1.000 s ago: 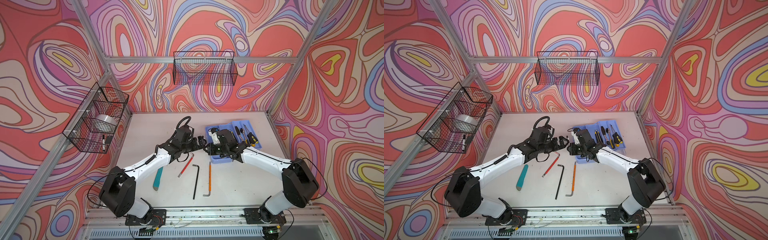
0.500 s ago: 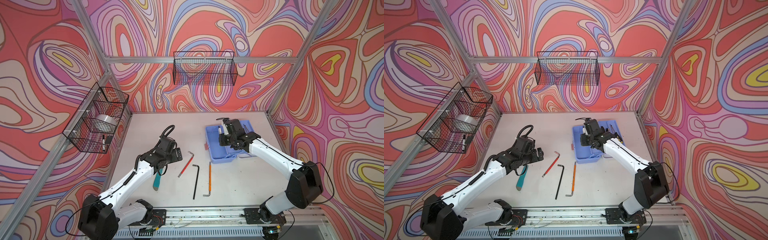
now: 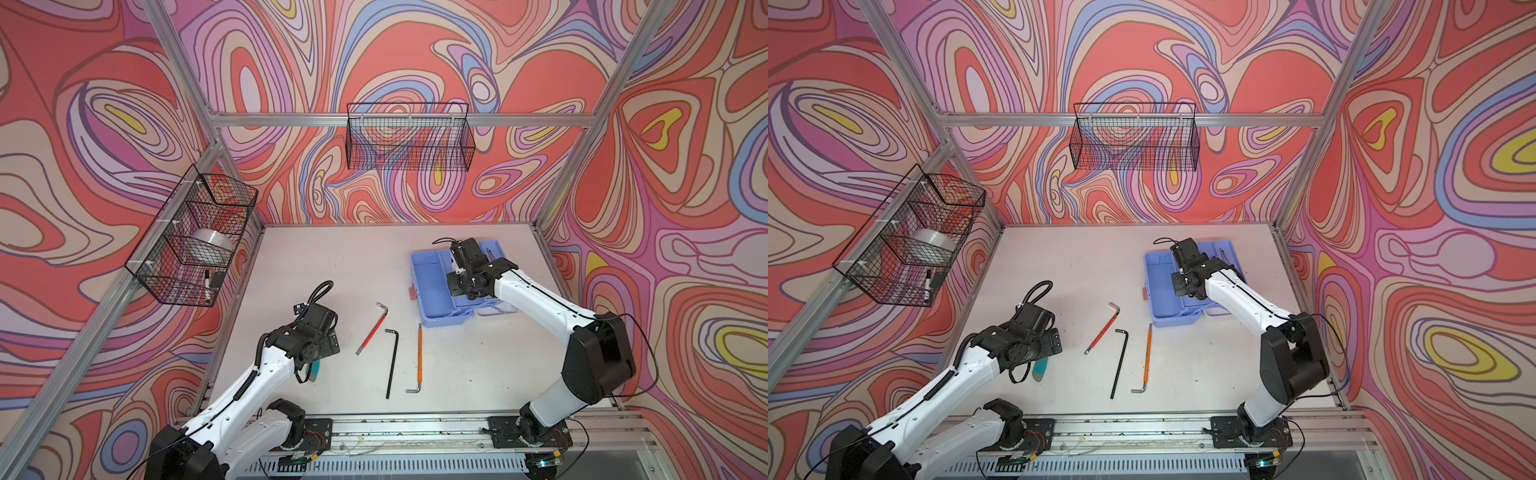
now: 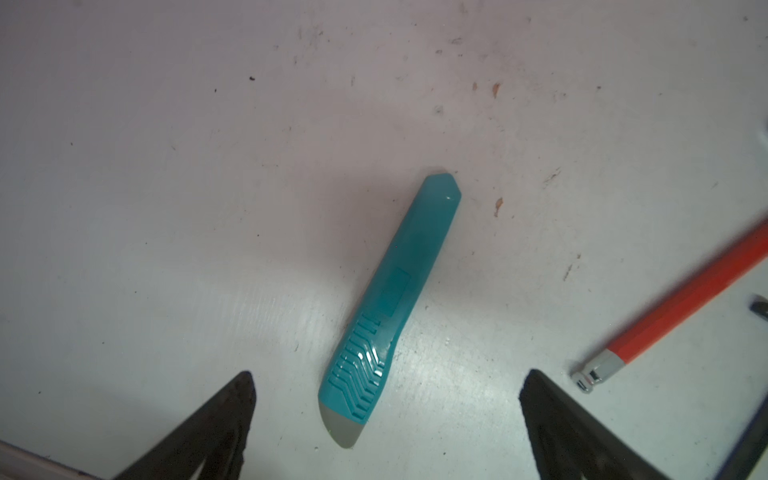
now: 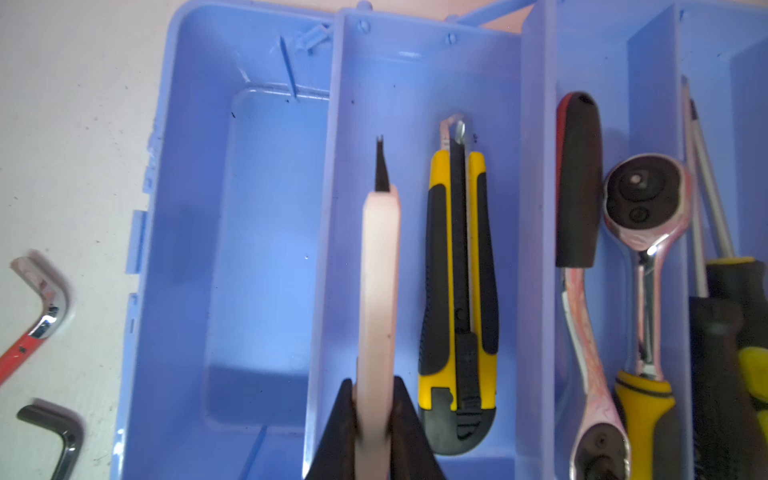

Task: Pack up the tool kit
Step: 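Lower white tool into tray with right gripper while left gripper nears teal tool, then open the right gripper in the tray while the left lowers around the teal tool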

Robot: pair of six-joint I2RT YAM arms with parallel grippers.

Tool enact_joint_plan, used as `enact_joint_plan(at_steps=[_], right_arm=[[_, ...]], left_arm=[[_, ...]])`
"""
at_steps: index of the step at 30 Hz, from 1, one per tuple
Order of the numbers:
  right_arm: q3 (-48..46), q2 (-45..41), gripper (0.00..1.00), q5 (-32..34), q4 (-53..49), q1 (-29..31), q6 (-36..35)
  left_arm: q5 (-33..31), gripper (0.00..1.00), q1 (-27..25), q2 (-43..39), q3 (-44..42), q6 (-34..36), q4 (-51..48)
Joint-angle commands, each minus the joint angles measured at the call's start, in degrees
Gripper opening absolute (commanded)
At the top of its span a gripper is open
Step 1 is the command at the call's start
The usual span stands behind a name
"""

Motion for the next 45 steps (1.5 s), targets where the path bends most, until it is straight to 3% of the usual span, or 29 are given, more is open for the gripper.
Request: enact_joint_plan(at_steps=[1, 19, 27, 45], right_arm=[[0.40, 1.37, 0.04, 2.34, -1.00, -0.38, -0.95], [-1.43, 5.06, 0.11, 2.96, -1.02, -2.09, -0.75], [-1.25, 5.41, 0.25, 3.24, -0.89, -2.23, -0.84], [-0.40, 3.09, 0.31, 4.08, -1.24, -2.27, -0.22]], left_arm=[[-1.85, 1.00, 0.29, -1.46, -1.49, -4.30, -2.28], [-0.42, 0.97, 0.38, 2.74, -3.45, -5.11, 1.61], [-0.07, 0.92, 0.56, 5.49, -3.24, -4.28, 4.35], [2.78, 0.79, 3.22, 10.23, -2.73, -1.47, 8.73]])
